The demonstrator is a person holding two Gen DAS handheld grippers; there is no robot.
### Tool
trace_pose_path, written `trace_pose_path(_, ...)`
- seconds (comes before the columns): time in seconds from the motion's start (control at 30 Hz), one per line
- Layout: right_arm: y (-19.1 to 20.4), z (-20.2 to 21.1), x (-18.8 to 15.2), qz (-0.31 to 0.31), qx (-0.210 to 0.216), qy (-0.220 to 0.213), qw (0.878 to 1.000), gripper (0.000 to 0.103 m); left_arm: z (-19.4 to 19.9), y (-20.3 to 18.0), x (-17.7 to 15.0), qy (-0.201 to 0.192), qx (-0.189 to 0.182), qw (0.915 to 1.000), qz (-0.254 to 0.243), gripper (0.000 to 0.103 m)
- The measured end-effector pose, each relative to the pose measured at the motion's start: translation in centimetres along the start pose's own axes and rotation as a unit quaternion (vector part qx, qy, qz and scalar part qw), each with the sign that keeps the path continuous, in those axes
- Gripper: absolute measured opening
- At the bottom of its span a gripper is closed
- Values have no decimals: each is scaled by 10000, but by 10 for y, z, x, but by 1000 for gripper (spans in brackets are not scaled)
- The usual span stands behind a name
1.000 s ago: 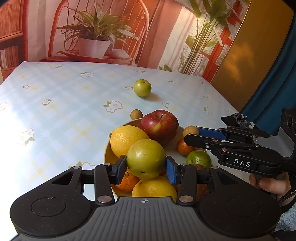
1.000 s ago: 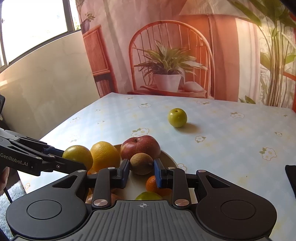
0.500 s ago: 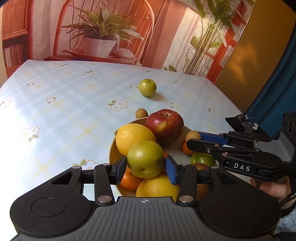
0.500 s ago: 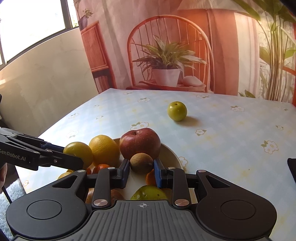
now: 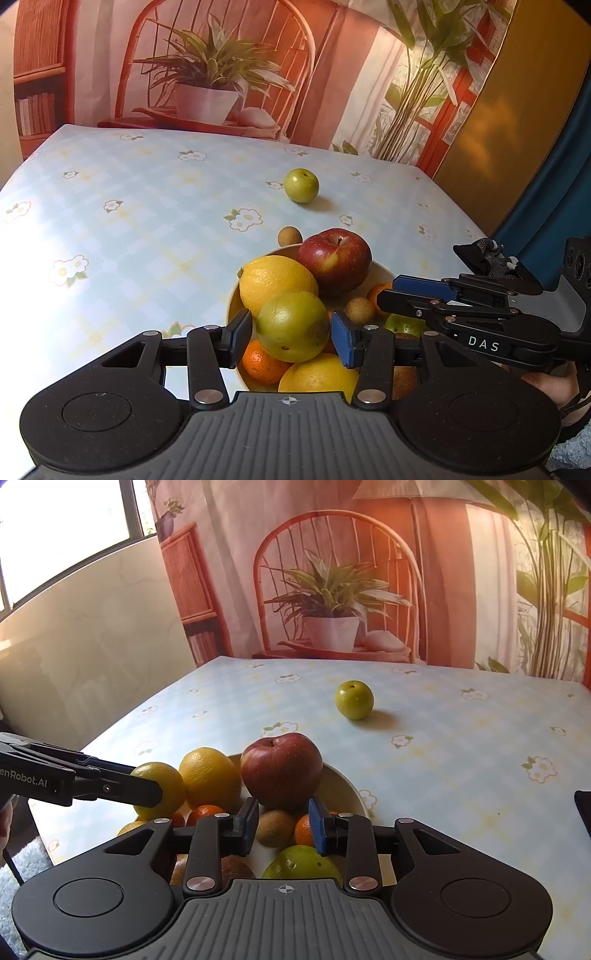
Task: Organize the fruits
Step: 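Open both grippers to release the apple and kiwi in the plate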
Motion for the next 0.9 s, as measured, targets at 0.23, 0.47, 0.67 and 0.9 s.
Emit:
trace_pose_path(0.23, 0, 4, 0, 2, -34, -53, 10000, 28, 4, 2, 1, -80, 35, 9999, 113, 50)
trace_pose_path(0.47, 0, 9, 2, 15, -76, -110, 9999, 28, 8, 4, 2, -179, 56, 9997, 167, 50)
trace_pose_path(0.67, 0, 13, 5, 29, -110, -161, 9998, 28, 12, 7, 5, -261, 60, 9994, 233, 50)
trace_pose_path(0.9, -8, 19, 15, 45, -218, -230, 9995, 29, 14, 13, 17, -400, 186, 9988, 226, 50)
Point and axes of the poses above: each gripper's, at about its wrist camera, not at the fingertips, and z roughly against the way its jaws point, y to its left, x to its top, the point moved 8 cm from there along -z, roughly the way its jaws point, and after that the axes turned 13 degrees about x, right-handed, at the moved point
